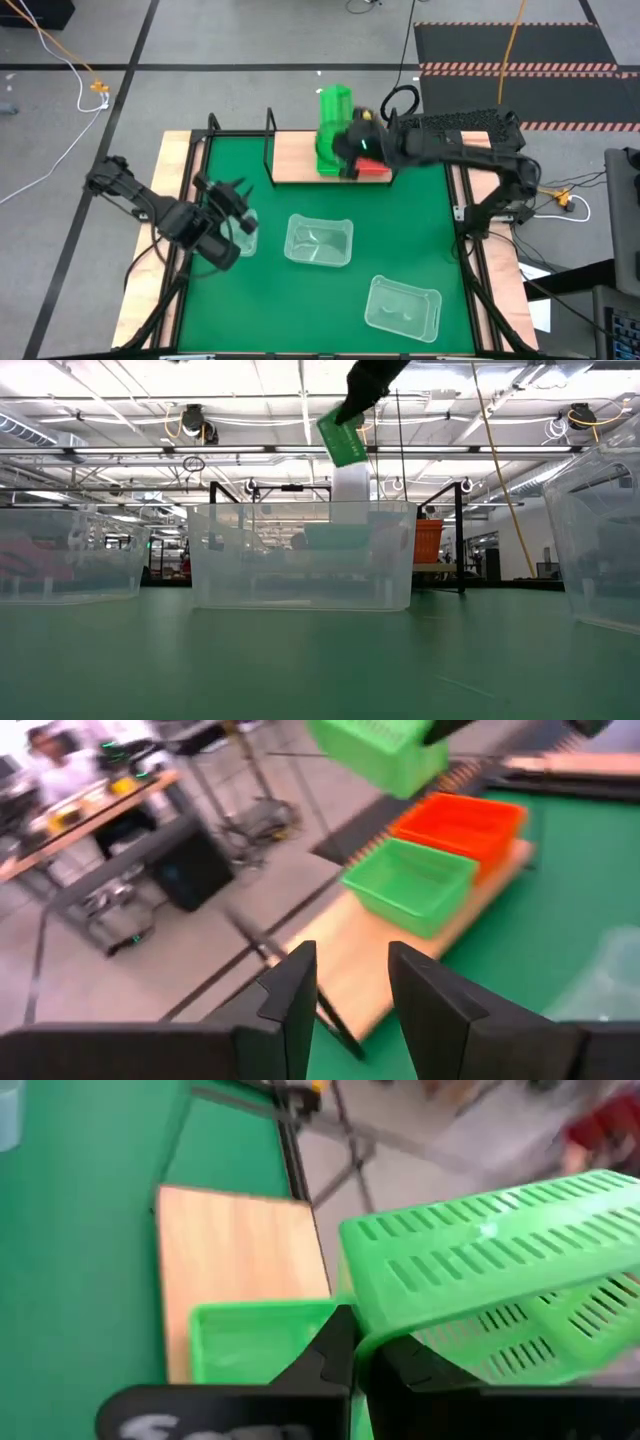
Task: Stack baskets on shelf by color
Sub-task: Stack the green bin on top of the other green bins on the shelf
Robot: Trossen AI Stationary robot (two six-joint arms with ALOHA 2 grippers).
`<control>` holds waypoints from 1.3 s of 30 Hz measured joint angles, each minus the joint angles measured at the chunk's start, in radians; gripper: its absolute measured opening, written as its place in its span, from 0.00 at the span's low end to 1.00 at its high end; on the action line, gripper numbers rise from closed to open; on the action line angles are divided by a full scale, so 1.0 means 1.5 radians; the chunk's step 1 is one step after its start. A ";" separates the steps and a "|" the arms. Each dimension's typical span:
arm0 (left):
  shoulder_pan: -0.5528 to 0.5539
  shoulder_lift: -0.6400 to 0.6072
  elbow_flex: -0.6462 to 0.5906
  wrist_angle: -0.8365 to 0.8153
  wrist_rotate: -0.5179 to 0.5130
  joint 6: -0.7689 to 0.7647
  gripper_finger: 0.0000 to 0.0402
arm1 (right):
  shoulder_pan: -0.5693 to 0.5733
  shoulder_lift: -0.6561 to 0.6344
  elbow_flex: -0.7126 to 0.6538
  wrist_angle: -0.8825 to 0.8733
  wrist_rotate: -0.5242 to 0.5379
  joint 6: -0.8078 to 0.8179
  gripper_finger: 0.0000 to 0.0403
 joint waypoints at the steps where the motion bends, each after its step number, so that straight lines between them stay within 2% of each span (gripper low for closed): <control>1: 0.012 -0.013 -0.023 0.001 -0.007 -0.024 0.32 | -0.017 0.020 0.036 -0.040 -0.027 0.013 0.00; 3: 0.038 -0.037 -0.070 0.006 -0.010 -0.070 0.32 | -0.046 0.058 0.098 -0.096 -0.094 0.031 0.00; 6: 0.079 -0.064 -0.133 0.028 -0.012 -0.128 0.32 | -0.068 0.116 0.161 -0.177 -0.126 0.039 0.00; 10: 0.125 -0.077 -0.200 0.093 -0.009 -0.137 0.32 | -0.075 0.183 0.184 -0.230 -0.117 0.039 0.00; 15: 0.160 -0.076 -0.262 0.184 0.029 -0.082 0.32 | -0.074 0.228 0.186 -0.267 -0.083 0.052 0.00; 21: 0.168 -0.077 -0.322 0.238 0.041 -0.072 0.32 | -0.073 0.232 0.186 -0.280 -0.072 0.067 0.00; 23: 0.168 -0.076 -0.340 0.253 0.042 -0.071 0.32 | -0.073 0.232 0.198 -0.293 -0.089 0.075 0.00; 31: 0.203 -0.076 -0.345 0.259 0.023 -0.046 0.32 | -0.049 0.232 0.246 -0.321 -0.161 0.101 0.00; 39: 0.219 -0.077 -0.326 0.331 0.049 0.047 0.32 | -0.039 0.240 0.245 -0.346 -0.157 0.107 0.00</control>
